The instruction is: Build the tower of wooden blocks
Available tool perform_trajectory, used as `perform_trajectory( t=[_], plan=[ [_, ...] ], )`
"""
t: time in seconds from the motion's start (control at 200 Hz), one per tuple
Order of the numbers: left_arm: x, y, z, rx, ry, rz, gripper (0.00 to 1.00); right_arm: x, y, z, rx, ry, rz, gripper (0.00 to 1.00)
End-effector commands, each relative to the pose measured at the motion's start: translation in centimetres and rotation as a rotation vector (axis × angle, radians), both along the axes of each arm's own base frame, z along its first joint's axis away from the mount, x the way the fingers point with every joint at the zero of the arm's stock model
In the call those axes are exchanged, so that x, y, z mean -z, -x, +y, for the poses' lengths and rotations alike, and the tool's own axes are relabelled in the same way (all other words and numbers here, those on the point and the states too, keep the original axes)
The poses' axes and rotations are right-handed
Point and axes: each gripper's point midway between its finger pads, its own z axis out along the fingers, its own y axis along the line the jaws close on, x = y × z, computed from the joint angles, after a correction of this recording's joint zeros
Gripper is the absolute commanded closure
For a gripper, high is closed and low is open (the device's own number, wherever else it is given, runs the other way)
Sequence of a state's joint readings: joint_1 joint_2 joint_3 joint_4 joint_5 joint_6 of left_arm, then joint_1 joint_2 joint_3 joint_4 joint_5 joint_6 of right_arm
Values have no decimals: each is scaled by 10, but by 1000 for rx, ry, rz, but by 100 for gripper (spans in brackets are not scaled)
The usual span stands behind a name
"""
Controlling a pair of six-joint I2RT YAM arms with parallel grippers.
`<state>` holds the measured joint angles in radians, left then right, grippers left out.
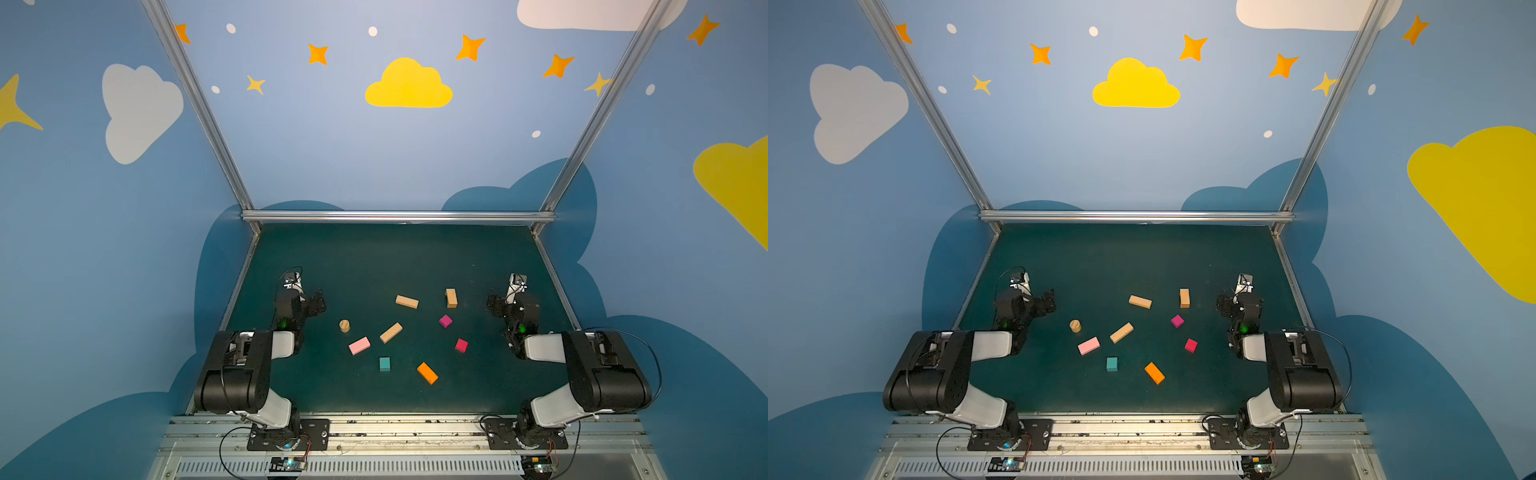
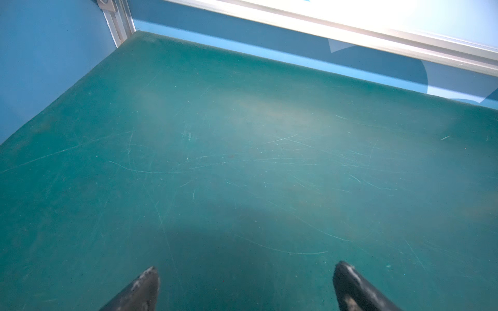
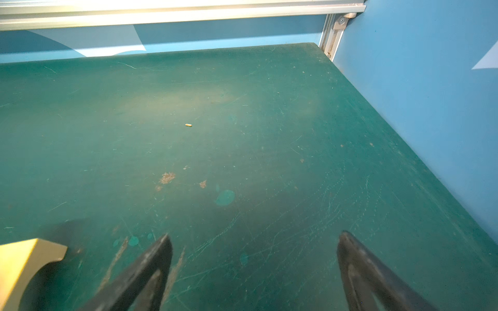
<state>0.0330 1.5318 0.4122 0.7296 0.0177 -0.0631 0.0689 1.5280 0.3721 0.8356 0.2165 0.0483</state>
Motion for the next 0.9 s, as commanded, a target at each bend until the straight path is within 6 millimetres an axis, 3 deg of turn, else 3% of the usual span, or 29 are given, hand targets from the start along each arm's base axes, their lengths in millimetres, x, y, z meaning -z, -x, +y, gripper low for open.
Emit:
perform_trajectory(
  t=[0.0, 0.511, 0.601, 0.706, 0.891],
  plan=[
    [-9, -5, 1, 5, -6, -29, 0, -10, -3, -1, 11, -7, -35, 6],
    [-10, -4, 1, 6, -8, -33, 0, -11, -3, -1, 10, -7, -40, 7],
    [-17, -8, 1, 3, -9, -33, 2, -13, -3, -2, 17, -3, -49, 8],
    [-28, -12, -1, 20, -5, 89, 8, -16, -3, 2, -2, 4, -38, 9],
    [-27, -4, -12, 46, 54, 147, 13, -18, 0, 7, -7, 33, -56, 10]
  ],
)
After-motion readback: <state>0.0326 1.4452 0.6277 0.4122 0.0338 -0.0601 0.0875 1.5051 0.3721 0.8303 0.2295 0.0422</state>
